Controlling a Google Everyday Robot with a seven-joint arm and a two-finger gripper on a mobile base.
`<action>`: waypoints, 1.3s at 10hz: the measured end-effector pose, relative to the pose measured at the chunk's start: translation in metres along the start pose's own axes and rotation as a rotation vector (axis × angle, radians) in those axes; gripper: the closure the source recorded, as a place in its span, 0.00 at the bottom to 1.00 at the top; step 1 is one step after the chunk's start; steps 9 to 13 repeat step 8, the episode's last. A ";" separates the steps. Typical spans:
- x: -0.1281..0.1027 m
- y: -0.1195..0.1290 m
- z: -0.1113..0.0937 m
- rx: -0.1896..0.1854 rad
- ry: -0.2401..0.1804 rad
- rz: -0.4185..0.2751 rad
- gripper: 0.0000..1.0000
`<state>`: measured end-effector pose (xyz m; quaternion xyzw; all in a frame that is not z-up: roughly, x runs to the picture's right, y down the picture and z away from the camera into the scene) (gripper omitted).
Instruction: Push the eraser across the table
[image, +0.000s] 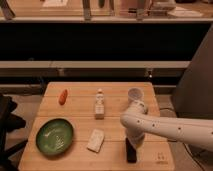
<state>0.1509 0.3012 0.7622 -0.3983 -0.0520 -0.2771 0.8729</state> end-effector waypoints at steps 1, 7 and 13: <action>0.001 0.001 -0.002 0.002 -0.001 0.003 1.00; -0.010 -0.001 -0.002 0.011 -0.007 0.018 1.00; -0.011 0.000 -0.002 0.014 -0.008 0.022 1.00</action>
